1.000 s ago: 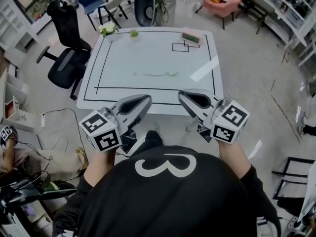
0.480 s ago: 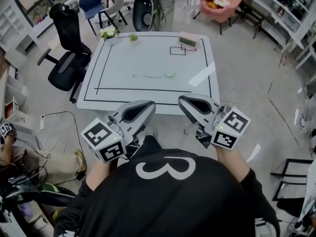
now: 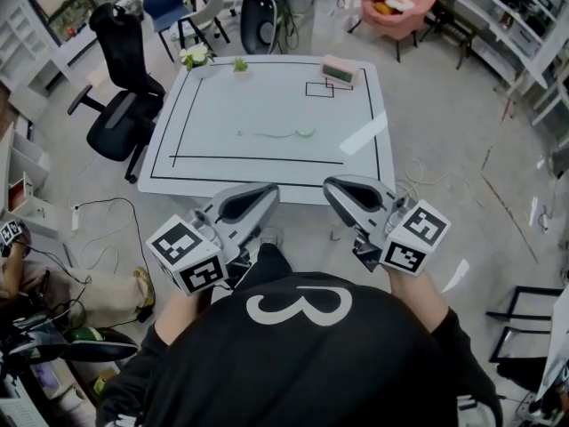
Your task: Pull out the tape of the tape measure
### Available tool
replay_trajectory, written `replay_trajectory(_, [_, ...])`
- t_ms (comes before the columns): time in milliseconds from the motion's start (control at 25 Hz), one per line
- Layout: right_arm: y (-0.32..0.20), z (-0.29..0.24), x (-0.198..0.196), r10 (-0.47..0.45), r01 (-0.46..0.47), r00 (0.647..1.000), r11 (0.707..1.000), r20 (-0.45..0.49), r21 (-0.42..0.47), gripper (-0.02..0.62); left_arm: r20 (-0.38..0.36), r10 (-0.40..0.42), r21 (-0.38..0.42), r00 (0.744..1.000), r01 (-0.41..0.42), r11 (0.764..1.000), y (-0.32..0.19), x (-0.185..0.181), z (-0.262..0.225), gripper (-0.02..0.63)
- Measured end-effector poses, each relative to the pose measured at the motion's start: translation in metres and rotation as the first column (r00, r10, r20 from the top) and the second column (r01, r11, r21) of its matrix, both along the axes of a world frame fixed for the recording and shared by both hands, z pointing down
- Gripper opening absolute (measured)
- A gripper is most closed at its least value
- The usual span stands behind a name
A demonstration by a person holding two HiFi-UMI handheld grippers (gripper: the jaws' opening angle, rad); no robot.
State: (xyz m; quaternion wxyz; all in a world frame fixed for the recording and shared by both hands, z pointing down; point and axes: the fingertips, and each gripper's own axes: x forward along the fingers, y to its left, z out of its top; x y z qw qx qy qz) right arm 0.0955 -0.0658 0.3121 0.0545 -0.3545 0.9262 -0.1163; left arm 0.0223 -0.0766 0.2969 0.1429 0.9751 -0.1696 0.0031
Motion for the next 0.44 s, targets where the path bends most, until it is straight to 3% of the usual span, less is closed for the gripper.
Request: replay_trajectory(440, [0.0081,0.0077,0.0003,-0.003,0.003,1.000,1.000,-0.003,-0.010,0.009,0.008,-0.014,-0.016,1.000,0.014,1.000,0.0070,-0.0014,0.0064,0.003])
